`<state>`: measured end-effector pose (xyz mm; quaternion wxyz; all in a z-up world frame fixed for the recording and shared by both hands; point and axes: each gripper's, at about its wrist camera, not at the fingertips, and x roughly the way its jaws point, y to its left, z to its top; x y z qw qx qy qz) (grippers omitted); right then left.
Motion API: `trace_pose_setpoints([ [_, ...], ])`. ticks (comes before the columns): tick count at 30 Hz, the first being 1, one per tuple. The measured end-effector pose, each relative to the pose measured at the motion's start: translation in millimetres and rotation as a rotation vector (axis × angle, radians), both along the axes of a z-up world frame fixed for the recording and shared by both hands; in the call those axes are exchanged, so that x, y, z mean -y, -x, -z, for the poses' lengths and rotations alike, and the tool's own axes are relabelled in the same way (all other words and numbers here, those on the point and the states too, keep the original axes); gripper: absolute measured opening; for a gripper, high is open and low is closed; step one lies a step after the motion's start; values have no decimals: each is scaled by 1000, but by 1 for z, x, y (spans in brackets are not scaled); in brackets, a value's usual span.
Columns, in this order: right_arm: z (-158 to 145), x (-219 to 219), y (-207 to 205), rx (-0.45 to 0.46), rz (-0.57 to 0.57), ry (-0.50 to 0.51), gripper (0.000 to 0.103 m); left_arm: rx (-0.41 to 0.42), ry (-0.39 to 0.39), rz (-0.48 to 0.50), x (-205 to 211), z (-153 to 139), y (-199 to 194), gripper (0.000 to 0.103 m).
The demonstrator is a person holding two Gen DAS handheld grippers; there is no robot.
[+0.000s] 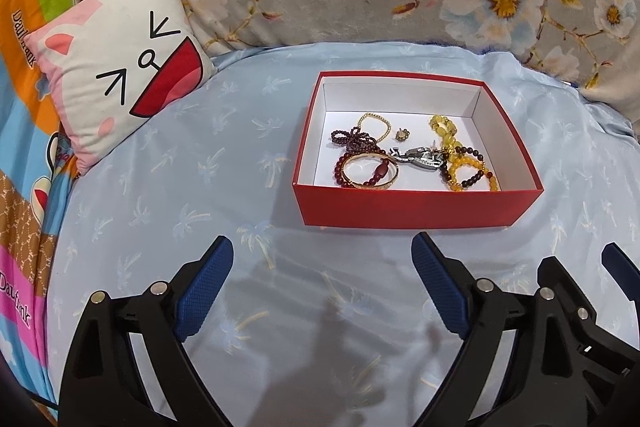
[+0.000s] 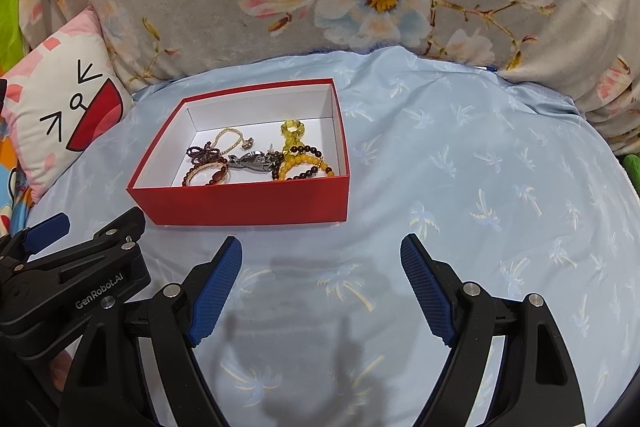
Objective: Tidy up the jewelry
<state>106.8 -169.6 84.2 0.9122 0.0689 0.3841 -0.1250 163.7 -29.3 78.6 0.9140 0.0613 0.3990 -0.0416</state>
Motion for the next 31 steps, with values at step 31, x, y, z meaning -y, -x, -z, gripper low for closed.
trace_pose_setpoints([
  [31, 3, -2, 2, -2, 18, 40, 79, 13, -45, 0, 4, 0, 1, 86],
])
